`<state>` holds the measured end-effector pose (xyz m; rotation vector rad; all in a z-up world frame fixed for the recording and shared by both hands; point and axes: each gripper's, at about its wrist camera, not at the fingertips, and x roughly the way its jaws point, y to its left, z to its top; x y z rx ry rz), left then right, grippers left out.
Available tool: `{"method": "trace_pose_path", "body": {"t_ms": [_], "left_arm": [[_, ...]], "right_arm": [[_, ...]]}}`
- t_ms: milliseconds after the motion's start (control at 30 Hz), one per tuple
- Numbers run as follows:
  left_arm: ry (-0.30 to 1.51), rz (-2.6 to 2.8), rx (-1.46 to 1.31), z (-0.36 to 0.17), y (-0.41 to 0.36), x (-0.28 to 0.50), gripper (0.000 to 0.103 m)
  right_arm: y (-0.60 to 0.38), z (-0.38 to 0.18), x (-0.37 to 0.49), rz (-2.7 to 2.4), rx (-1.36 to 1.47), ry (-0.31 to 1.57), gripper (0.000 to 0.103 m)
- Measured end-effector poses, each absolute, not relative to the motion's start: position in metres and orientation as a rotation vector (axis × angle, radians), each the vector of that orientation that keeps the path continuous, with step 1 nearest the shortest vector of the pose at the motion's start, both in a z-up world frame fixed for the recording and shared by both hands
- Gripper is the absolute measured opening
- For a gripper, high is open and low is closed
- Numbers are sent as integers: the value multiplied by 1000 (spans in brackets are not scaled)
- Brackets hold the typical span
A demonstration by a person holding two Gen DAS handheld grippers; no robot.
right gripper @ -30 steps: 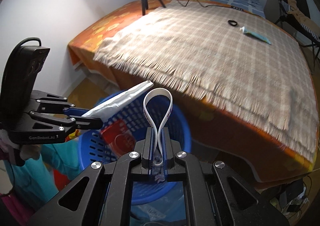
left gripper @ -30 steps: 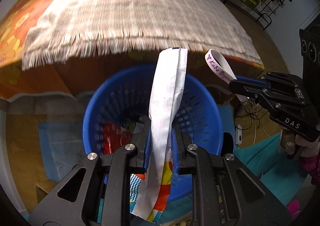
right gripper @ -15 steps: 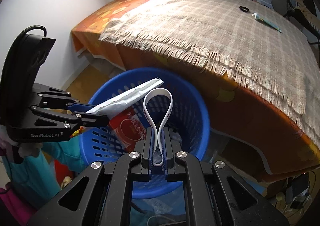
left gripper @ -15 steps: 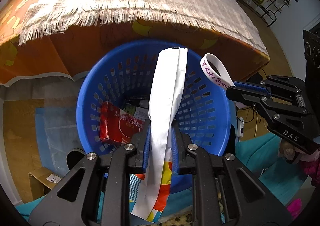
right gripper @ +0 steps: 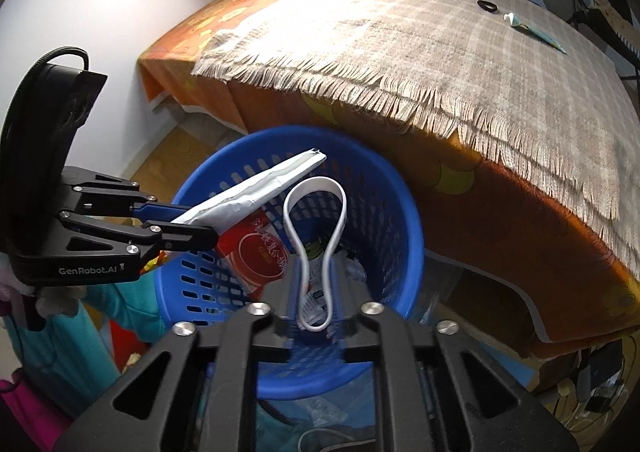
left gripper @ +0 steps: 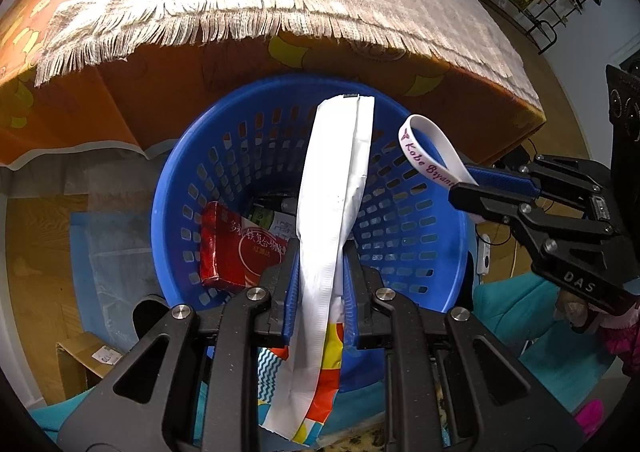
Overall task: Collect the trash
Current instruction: 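Open both tools to drop the wrapper and wristband into the basket, then move both tools back over the blanket toward the toothpaste tube and hair tie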
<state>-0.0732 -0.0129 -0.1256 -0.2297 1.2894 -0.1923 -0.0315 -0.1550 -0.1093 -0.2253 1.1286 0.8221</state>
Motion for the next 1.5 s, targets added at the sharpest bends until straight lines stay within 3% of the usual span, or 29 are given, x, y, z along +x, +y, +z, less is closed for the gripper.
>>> {"method": "trace_pose_path", "body": {"t_ms": [100, 200, 400, 467, 533, 700, 767, 1033, 1500], "left_arm": [[1287, -188, -231, -126, -12, -73, 27], [1284, -185, -228, -126, -12, -72, 28], [1289, -179, -212, -127, -14, -71, 28], [1288, -176, -208, -127, -15, -70, 30], [1280, -171, -202, -127, -16, -70, 47], [1260, -154, -191, -124, -14, -69, 53], [1256, -145, -190, -123, -13, -69, 59], [1244, -124, -173, -122, -11, -69, 65], [1227, -115, -156, -117, -16, -61, 66]], "right_arm": [[-155, -110, -31, 817, -227, 1130, 27], [-155, -110, -31, 813, -226, 1131, 34], [-156, -111, -29, 798, -224, 1140, 36], [-156, -112, -28, 791, -224, 1142, 43], [-157, -112, -28, 784, -223, 1139, 51], [-158, -113, -25, 753, -236, 1142, 65], [-159, -114, -25, 748, -234, 1143, 67], [-161, -115, -21, 697, -252, 1148, 68], [-167, -102, -10, 602, -277, 1104, 69]]}}
